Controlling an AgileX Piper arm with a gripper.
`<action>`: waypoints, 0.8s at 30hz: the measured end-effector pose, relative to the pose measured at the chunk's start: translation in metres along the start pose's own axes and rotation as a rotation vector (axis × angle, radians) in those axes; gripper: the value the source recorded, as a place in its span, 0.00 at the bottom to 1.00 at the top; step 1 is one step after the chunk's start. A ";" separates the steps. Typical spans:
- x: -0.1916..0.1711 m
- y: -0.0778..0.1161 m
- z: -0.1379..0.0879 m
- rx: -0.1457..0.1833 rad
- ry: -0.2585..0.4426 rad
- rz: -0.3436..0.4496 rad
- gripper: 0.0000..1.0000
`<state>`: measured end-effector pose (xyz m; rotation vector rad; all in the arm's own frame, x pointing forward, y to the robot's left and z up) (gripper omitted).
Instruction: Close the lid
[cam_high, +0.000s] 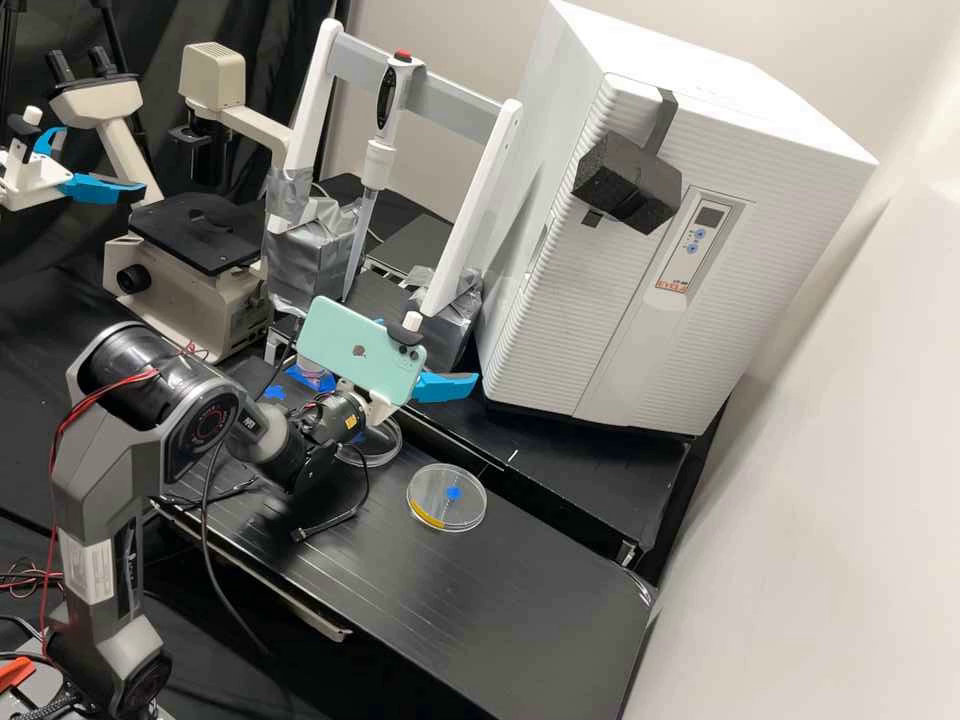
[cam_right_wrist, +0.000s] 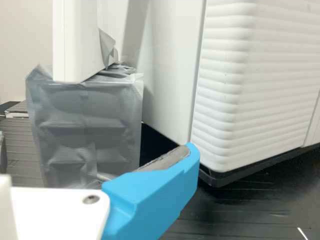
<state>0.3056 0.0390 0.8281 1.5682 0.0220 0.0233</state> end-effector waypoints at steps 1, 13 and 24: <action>0.000 0.000 0.000 0.000 0.000 0.000 1.00; -0.005 0.000 0.004 -0.002 -0.004 0.008 1.00; -0.061 0.029 0.029 0.029 0.009 0.120 1.00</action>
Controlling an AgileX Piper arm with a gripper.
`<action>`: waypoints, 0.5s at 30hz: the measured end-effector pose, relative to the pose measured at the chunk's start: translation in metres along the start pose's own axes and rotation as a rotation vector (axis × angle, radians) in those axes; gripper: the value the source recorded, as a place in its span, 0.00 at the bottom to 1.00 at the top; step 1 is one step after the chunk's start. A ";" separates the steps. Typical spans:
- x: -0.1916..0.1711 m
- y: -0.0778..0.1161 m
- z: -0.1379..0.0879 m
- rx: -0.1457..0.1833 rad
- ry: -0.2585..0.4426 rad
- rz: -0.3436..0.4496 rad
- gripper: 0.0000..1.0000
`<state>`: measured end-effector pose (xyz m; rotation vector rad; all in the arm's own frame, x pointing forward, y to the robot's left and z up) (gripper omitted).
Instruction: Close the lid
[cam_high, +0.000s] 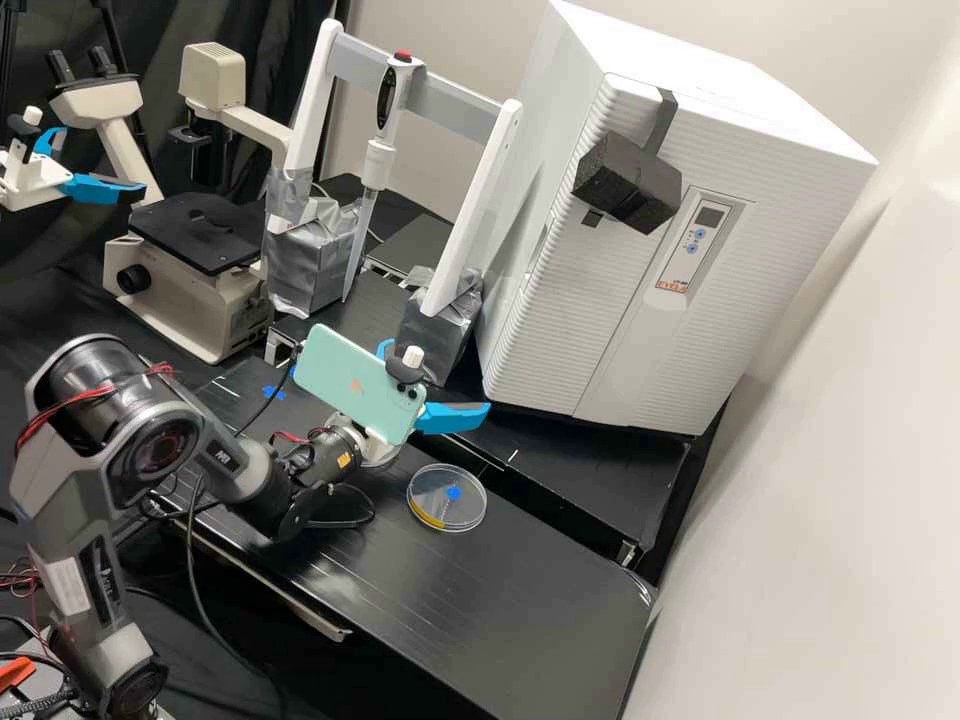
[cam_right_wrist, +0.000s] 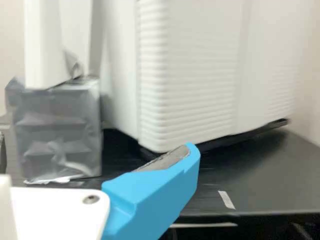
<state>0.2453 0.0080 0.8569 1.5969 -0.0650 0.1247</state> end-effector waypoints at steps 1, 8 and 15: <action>-0.006 0.003 0.002 0.007 0.003 0.009 1.00; -0.036 0.018 0.027 0.032 -0.042 0.037 1.00; -0.060 0.027 0.044 0.034 -0.117 0.048 1.00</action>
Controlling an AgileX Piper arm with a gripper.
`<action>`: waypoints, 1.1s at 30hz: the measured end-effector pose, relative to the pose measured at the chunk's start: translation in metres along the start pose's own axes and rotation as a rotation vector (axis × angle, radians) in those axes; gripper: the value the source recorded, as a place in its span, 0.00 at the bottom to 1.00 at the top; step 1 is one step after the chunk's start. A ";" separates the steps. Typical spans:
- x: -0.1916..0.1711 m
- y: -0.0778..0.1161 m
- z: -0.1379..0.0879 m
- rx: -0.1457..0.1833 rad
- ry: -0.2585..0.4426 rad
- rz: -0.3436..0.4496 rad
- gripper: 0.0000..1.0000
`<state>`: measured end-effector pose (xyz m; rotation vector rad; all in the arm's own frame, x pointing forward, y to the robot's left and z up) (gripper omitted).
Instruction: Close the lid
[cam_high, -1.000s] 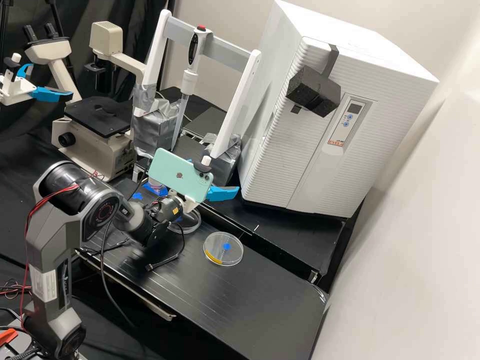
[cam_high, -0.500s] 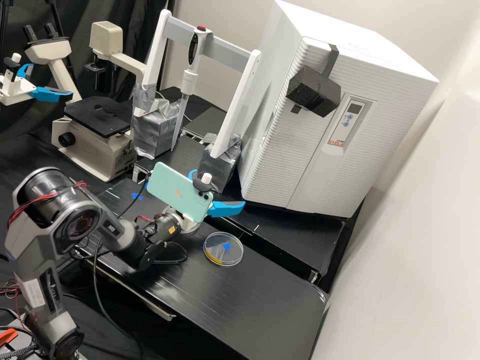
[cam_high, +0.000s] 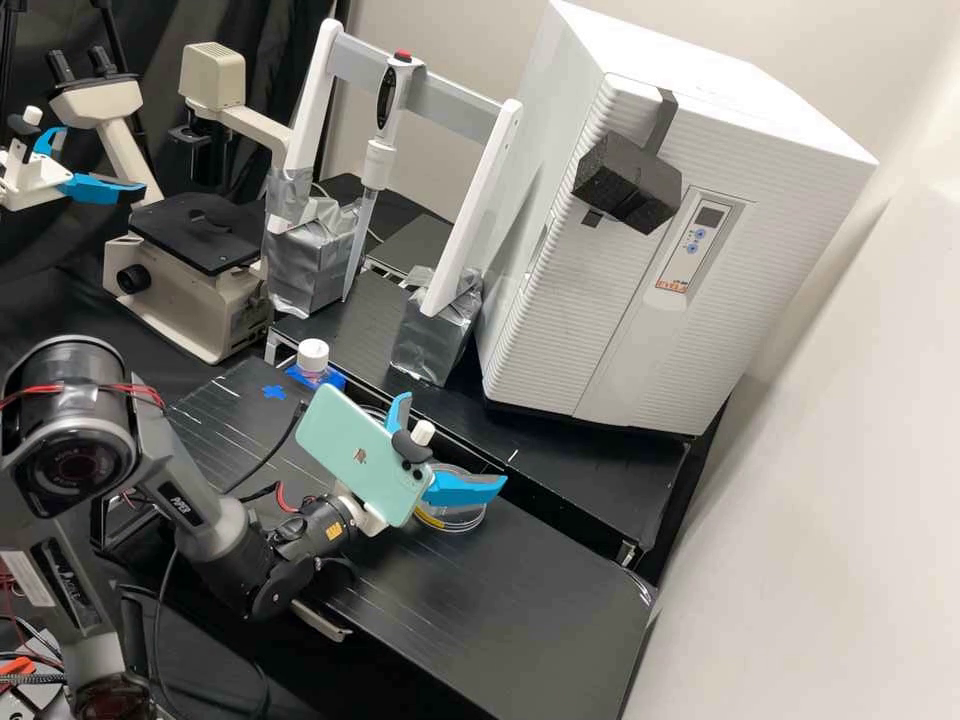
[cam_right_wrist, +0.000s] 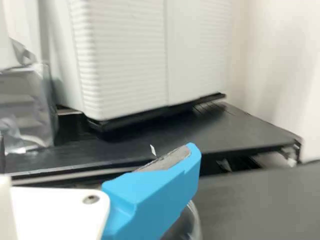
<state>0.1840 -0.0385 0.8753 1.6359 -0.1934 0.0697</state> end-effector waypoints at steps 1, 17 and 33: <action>-0.002 0.000 0.002 -0.003 -0.008 -0.003 1.00; -0.015 0.006 0.016 -0.021 -0.057 -0.001 1.00; -0.018 0.009 0.026 0.002 -0.084 0.001 1.00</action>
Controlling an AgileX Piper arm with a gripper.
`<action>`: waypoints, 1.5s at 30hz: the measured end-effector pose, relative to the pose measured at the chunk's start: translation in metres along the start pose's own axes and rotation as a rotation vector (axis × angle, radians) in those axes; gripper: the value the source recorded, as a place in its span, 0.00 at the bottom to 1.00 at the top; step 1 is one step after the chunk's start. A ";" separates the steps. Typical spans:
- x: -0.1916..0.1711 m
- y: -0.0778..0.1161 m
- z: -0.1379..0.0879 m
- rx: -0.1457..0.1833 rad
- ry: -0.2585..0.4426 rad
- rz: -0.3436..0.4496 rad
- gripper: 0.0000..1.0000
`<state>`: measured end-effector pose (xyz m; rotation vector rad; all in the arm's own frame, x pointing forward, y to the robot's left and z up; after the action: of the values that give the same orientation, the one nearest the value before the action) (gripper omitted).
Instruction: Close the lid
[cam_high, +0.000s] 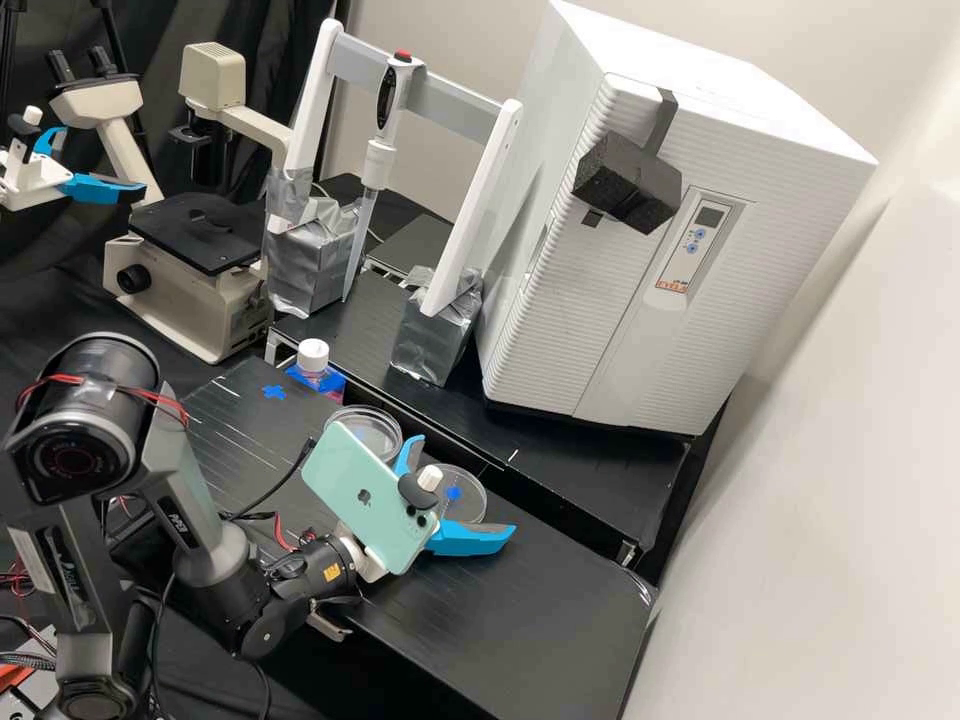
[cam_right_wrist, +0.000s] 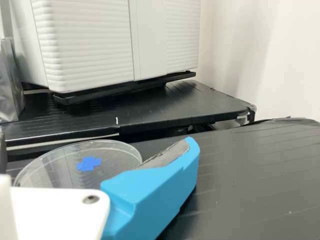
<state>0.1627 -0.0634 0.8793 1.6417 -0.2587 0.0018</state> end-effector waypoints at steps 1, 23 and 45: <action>0.000 -0.001 0.000 0.003 0.002 0.000 1.00; -0.002 -0.003 0.005 -0.087 0.001 -0.016 1.00; 0.002 -0.004 0.002 -0.102 0.011 -0.010 0.00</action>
<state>0.1646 -0.0654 0.8753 1.5406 -0.2383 -0.0093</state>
